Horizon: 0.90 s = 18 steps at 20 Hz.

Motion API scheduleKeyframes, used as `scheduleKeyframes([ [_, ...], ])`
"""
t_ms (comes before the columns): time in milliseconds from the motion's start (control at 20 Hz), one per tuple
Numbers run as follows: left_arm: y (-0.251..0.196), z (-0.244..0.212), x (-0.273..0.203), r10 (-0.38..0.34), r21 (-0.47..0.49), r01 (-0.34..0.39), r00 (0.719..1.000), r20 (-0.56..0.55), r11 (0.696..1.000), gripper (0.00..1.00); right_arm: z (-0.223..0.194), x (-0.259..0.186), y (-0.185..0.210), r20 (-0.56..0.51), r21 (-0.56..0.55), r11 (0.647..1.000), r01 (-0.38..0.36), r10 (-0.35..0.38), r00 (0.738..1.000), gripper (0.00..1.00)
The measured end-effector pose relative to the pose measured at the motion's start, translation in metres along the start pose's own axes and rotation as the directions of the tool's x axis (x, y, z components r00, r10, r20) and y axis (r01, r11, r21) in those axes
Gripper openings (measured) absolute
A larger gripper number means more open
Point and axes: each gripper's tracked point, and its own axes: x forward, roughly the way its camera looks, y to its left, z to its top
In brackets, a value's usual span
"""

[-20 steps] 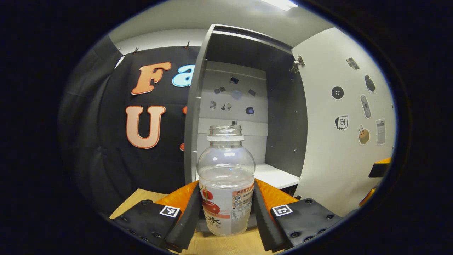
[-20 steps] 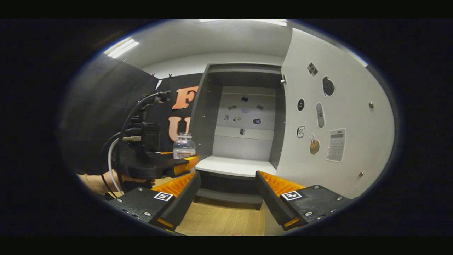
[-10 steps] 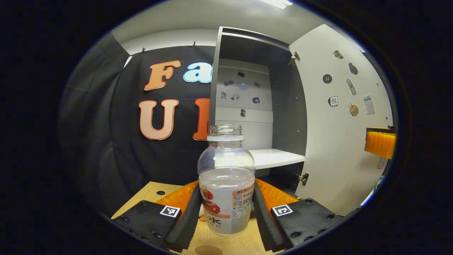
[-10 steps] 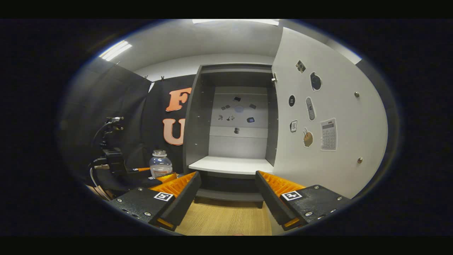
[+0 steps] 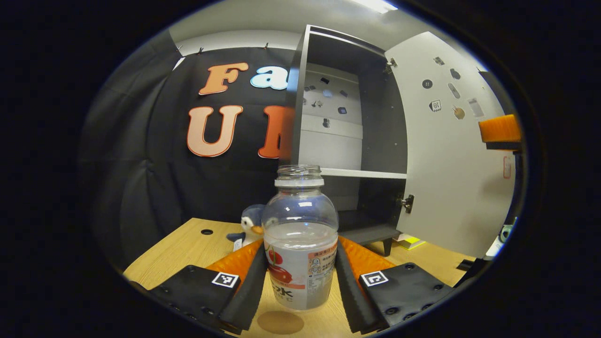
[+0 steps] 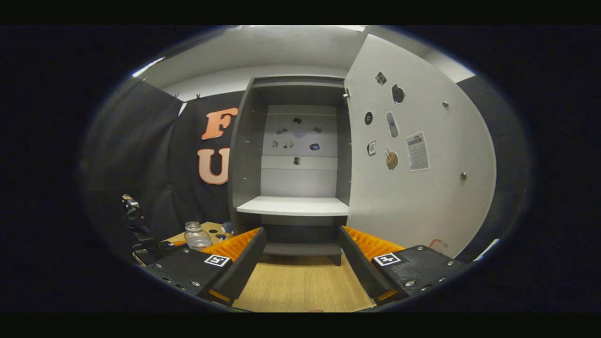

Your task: Open the cabinet door with the right hand, grasp the bottle in the cabinet with the left hand and place it on the coaster, then close the cabinet door with the right hand.

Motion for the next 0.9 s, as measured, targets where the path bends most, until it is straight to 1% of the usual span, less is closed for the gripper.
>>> scheduleKeyframes([
  [150, 0.005, -0.029, -0.006, -0.014, 0.025, 0.014, 1.0, -0.005, 1.0, 0.8, -0.012, -0.002, -0.004, -0.015, 0.028, 0.999, 0.031, -0.031, 0.999, 0.95],
  [300, 0.01, -0.054, -0.009, -0.011, 0.056, 0.012, 1.0, -0.011, 0.998, 0.8, -0.025, -0.004, -0.005, -0.04, 0.035, 0.998, 0.053, -0.052, 0.998, 0.95],
  [550, 0.022, -0.092, -0.007, 0.005, 0.074, -0.003, 1.0, -0.027, 0.997, 0.81, -0.032, -0.008, -0.003, -0.023, -0.008, 0.997, 0.08, -0.08, 0.997, 0.95],
  [750, 0.023, -0.112, -0.009, 0.017, 0.048, -0.015, 0.999, -0.04, 0.999, 0.81, -0.043, -0.007, 0.009, -0.057, -0.017, 0.998, 0.059, -0.059, 0.997, 0.95],
  [900, 0.025, -0.11, -0.01, 0.023, 0.059, -0.022, 0.999, -0.027, 0.998, 0.82, -0.046, -0.006, 0.018, -0.071, -0.013, 0.999, 0.038, -0.039, 0.997, 0.95],
])
